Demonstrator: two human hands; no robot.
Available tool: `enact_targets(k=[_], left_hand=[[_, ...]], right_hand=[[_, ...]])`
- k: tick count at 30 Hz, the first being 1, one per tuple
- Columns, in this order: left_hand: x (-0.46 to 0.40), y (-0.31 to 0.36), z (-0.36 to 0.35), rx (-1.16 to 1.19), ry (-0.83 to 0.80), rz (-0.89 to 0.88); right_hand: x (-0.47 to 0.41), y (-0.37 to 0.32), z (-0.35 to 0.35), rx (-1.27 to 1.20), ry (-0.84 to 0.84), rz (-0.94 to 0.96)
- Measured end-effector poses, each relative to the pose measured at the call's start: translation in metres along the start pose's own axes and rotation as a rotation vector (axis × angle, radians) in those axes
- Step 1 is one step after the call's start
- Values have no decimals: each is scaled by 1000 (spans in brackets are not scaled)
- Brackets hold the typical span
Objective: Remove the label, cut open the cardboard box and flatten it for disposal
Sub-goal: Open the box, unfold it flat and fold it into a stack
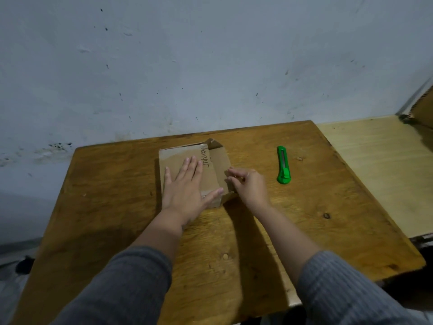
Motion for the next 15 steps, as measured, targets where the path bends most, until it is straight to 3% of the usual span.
enact_targets(k=[3, 8, 15], left_hand=[[0, 0, 0, 14, -7, 6], [3, -2, -1, 57, -41, -15], [9, -4, -1, 54, -45, -15]], right_hand=[[15, 11, 4, 121, 8, 72], [24, 24, 16, 94, -31, 70], [47, 0, 9, 142, -74, 270]])
Point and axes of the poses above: each hand's wrist, its own x-axis away from the middle knuckle, its own z-axis out of the back of the hand, y = z × x, the point moved 7 cm from there along -x, towards the middle knuckle, and after that the axes turned 13 degrees about -z, right-handed, at the moved point
